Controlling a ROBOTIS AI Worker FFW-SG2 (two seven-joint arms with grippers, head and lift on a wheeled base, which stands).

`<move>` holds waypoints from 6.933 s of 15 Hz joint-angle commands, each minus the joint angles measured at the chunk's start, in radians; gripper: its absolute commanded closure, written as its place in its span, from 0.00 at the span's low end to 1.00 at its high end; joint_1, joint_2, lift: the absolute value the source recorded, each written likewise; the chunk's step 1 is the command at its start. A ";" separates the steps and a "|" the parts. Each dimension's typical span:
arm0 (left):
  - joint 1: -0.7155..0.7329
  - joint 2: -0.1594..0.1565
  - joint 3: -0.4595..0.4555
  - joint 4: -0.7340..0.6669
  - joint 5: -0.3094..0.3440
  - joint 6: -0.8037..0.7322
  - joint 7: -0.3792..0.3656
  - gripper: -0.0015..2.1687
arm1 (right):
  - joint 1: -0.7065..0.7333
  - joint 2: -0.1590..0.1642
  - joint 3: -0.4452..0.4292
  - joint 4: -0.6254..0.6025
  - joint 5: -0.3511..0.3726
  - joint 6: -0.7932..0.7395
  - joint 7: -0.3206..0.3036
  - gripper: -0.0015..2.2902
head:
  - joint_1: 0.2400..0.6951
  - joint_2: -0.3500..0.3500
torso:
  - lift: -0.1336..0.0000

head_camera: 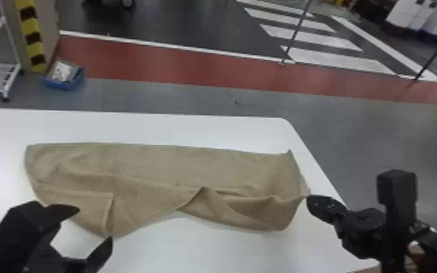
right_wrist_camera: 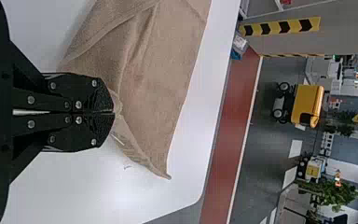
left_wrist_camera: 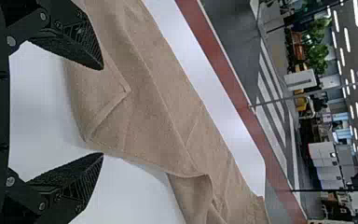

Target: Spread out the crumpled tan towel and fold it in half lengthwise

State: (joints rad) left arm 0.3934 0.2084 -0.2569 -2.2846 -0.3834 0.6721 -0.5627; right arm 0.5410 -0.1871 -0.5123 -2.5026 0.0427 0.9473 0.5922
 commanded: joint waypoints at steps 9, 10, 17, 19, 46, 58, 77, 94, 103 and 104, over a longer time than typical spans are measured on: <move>-0.225 -0.083 -0.145 0.218 0.077 0.199 0.170 0.16 | 0.010 0.011 -0.012 -0.005 0.014 -0.006 0.000 0.51 | 1.00 0.00 | 0.08; -0.238 -0.083 -0.147 0.237 0.077 0.199 0.196 0.19 | 0.013 0.012 -0.014 -0.007 0.014 -0.006 0.000 0.51 | 1.00 0.00 | 0.08; -0.234 -0.067 -0.128 0.260 0.027 0.214 0.282 0.59 | 0.016 0.025 -0.022 -0.010 0.012 -0.006 0.000 0.51 | 1.00 0.00 | 0.08; -0.220 -0.067 -0.124 0.235 0.009 0.269 0.314 0.87 | 0.016 0.032 -0.022 -0.012 0.011 -0.006 0.000 0.51 | 1.00 0.00 | 0.08; 0.048 -0.057 0.231 0.043 0.434 0.232 0.793 0.33 | -0.036 0.029 -0.129 0.048 0.026 -0.009 0.003 0.51 | 1.00 0.09 | 0.08; -0.019 0.210 0.427 0.181 0.244 -0.344 -0.221 0.15 | -0.038 0.034 -0.114 0.022 0.057 0.074 0.008 0.51 | 1.00 0.07 | 0.08; -0.149 0.430 0.205 0.307 0.004 -0.424 -0.557 0.27 | 0.008 0.090 -0.095 -0.055 0.112 0.123 0.008 0.51 | 1.00 0.03 | 0.08; -0.180 0.440 0.199 0.361 -0.114 -0.384 -0.566 0.36 | 0.034 0.103 -0.130 -0.076 0.082 0.114 0.012 0.51 | 1.00 0.09 | 0.08; -0.143 0.450 0.297 0.270 -0.092 -0.378 -0.655 0.53 | 0.048 0.115 -0.172 -0.102 0.046 0.114 0.023 0.51 | 1.00 0.12 | 0.08; -0.142 0.450 0.320 0.235 -0.078 -0.372 -0.684 0.53 | 0.045 0.115 -0.184 -0.102 0.028 0.114 0.023 0.51 | 1.00 0.12 | 0.08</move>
State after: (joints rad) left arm 0.2418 0.6580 0.0258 -2.0023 -0.4792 0.2943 -1.2300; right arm 0.5857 -0.0728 -0.6805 -2.6025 0.0901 1.0620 0.6151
